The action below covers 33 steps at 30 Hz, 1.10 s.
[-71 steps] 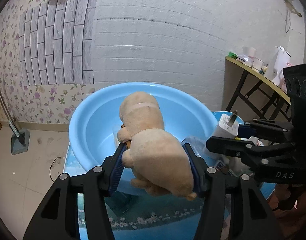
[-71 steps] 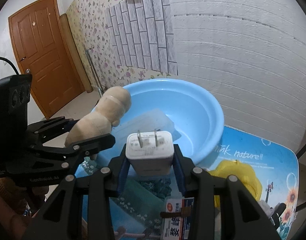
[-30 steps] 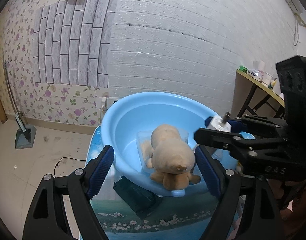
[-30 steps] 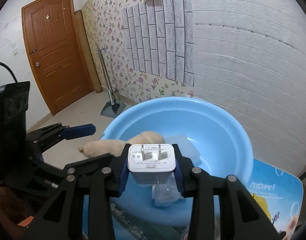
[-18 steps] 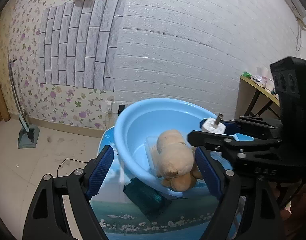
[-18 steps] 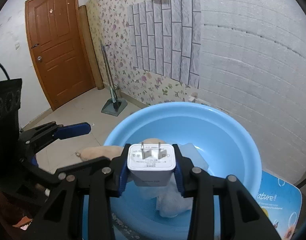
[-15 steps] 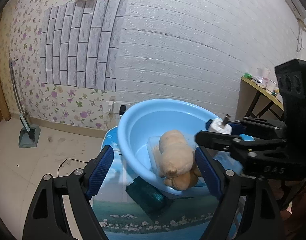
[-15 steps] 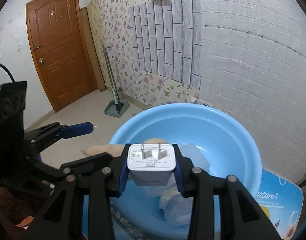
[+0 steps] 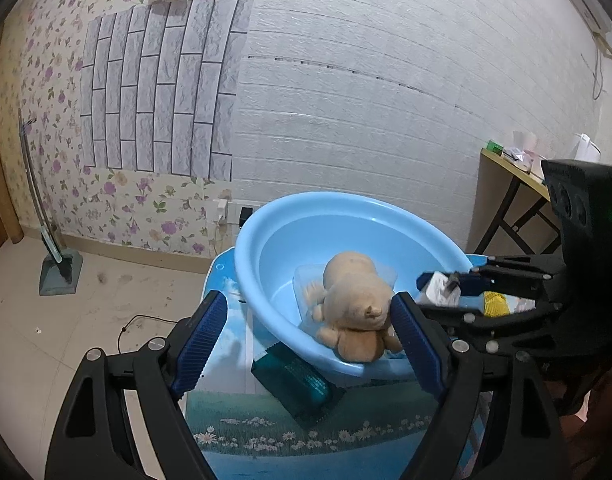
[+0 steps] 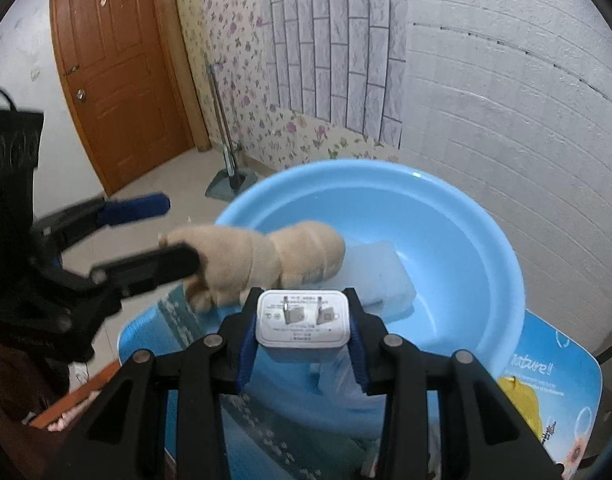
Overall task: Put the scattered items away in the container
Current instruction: 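Lower the white plug into the basin and open the right gripper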
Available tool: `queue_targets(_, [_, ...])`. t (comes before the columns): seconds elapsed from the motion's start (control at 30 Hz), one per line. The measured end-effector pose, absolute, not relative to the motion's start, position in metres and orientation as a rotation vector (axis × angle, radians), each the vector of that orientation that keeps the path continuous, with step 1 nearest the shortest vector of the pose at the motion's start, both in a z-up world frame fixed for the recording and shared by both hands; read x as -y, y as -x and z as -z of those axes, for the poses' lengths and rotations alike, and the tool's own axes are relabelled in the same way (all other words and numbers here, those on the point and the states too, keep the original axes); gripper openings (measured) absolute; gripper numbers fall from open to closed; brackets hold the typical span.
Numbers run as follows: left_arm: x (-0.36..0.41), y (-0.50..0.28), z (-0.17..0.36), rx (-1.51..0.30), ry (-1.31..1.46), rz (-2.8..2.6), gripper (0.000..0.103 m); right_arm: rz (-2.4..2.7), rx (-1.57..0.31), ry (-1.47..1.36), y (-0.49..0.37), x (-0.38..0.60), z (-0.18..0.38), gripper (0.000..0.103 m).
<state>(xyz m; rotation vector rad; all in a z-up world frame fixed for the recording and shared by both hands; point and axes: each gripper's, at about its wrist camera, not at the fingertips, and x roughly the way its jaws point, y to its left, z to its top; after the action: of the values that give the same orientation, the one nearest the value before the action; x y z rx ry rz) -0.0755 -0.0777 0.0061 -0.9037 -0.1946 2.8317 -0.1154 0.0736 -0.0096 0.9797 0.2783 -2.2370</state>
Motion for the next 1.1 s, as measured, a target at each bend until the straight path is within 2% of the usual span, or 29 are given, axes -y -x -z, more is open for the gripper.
queue_targets(0.5, [0.07, 0.068, -0.007, 0.166, 0.916, -2.831, 0.084, 2.222, -0.251, -1.062, 0.113, -0.078, 0.025, 0.039])
queue_targets(0.7, [0.065, 0.06, -0.007, 0.142, 0.922, -2.827, 0.088, 2.242, -0.261, -1.047, 0.107, -0.082, 0.021, 0.045])
queue_targets(1.0, [0.058, 0.049, -0.005, 0.114, 0.947, -2.821, 0.088, 2.289, -0.206, -1.029, 0.094, -0.102, 0.013, 0.045])
queue_targets(1.1, [0.054, 0.044, -0.003, 0.102, 0.959, -2.816, 0.093, 2.318, -0.191, -1.021, 0.087, -0.114, 0.011, 0.045])
